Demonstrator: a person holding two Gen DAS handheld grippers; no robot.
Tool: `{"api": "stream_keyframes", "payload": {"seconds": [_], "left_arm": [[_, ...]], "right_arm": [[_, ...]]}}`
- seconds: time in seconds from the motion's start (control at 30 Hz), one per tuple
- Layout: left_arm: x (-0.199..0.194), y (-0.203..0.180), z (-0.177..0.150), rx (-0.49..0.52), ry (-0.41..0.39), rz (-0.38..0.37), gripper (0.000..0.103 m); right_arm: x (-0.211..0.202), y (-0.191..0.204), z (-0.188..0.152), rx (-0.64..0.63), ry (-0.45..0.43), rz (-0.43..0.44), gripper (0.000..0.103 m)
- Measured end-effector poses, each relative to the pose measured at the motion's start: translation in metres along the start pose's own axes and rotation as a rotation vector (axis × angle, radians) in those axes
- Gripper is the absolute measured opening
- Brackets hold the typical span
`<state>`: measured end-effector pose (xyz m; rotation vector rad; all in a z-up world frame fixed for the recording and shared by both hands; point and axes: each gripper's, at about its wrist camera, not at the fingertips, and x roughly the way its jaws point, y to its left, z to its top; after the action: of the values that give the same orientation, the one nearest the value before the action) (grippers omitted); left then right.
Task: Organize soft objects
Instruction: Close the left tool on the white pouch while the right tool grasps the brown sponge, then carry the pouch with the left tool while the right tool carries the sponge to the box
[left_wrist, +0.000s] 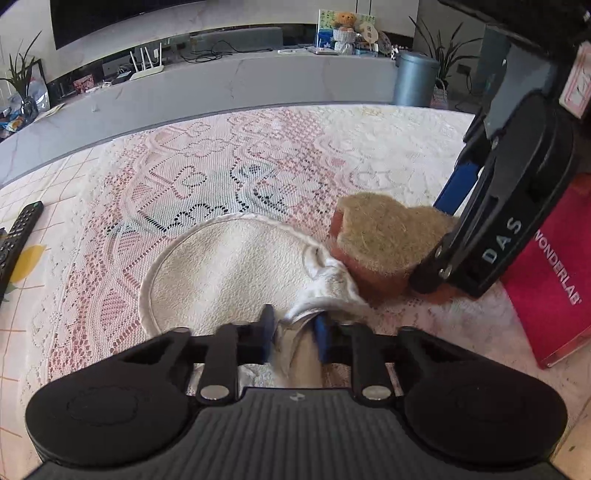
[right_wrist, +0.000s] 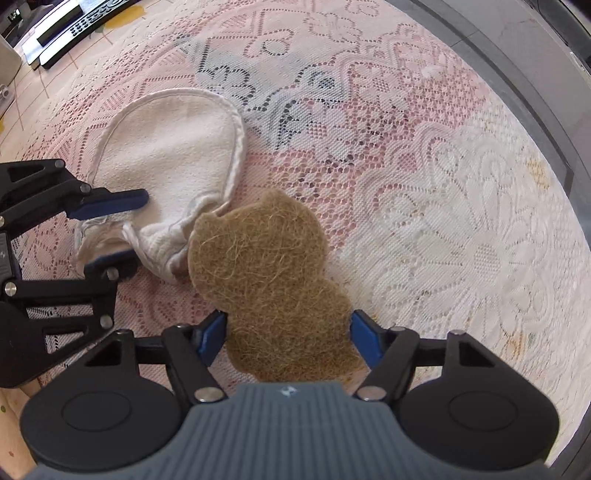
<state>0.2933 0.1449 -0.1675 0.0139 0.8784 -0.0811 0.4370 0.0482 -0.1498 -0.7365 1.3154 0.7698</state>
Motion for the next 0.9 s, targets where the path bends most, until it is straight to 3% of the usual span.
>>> {"api": "stream_keyframes", "payload": {"seconds": [0.23,0.57,0.9], "left_arm": [[-0.017,-0.002,-0.001,-0.011,-0.065,0.045,0.011],[-0.076,-0.001,-0.002,-0.106,-0.191,0.012,0.010],[-0.143,-0.020,-0.011,-0.170,-0.278,-0.050,0.010]], "right_arm": [[-0.016,0.009,-0.014,0.015,-0.050,-0.010,0.070],[-0.075,0.021,-0.049,0.124,-0.196,0.002,0.070],[-0.143,0.036,-0.118,0.270,-0.359,0.059,0.070]]}}
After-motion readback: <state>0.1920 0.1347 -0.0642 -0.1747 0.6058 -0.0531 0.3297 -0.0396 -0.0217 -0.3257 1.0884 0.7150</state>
